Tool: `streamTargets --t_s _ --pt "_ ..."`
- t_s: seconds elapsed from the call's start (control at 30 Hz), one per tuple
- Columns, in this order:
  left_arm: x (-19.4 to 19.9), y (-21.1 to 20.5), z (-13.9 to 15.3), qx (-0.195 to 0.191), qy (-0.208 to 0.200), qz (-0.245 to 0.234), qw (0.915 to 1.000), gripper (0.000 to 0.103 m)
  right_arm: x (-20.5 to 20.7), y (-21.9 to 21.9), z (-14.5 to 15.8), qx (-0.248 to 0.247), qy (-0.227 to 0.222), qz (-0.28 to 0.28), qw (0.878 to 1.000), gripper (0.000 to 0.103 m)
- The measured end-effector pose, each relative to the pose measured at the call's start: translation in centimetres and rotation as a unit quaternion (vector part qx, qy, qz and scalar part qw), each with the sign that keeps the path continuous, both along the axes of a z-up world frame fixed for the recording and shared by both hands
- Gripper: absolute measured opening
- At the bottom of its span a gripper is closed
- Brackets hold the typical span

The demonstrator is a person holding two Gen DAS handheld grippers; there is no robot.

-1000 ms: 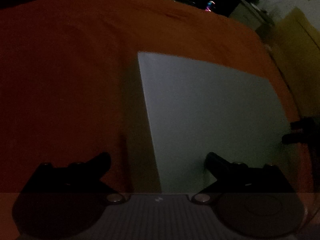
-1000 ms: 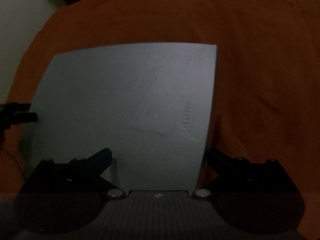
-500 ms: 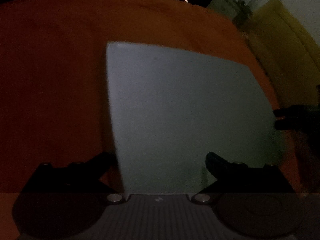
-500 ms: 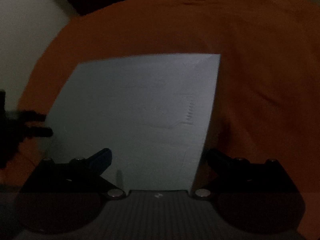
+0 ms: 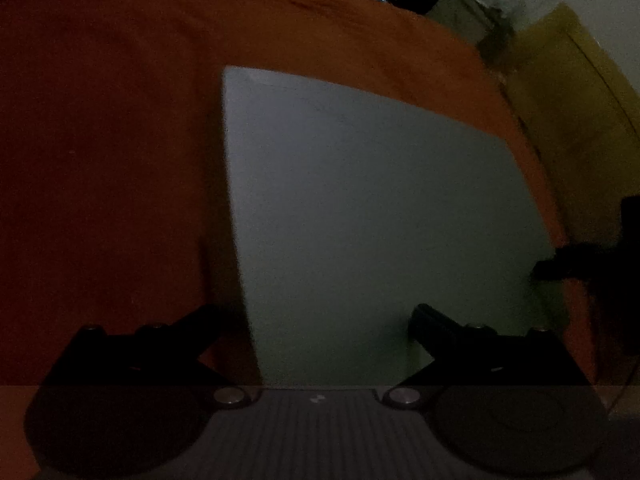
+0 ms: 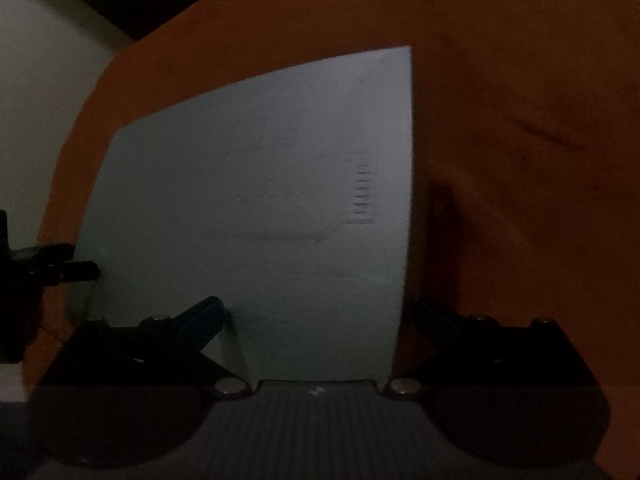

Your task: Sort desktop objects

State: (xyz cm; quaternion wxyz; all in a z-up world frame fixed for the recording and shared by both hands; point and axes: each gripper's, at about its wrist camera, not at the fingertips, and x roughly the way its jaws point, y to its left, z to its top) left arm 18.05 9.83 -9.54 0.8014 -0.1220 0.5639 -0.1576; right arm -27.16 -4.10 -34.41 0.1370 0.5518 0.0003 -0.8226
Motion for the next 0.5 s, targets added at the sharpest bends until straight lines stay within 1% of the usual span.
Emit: streamTargets --t_s 0.1,0.23,0.33,0.5 --pt "-1.2 0.0 0.4 0.01 -0.004 -0.011 0.9999 0.102 2.4 0.1 1.2 -0.003 0.013 0.015 1.0 0.103" --pt "-2.8 0.1 1.0 0.023 -0.009 -0.025 0.9994 0.102 4.7 0.0 0.2 0.013 0.026 0.031 0.999 0.103" --pt "-3.9 0.1 1.4 0.032 -0.012 -0.034 0.9988 0.102 3.8 -0.4 -1.1 0.033 0.032 0.029 0.999 0.103" --pt "-1.9 1.9 0.7 0.022 -0.003 0.005 0.9997 0.102 -0.1 -1.1 -2.4 0.044 0.012 0.01 0.999 0.103"
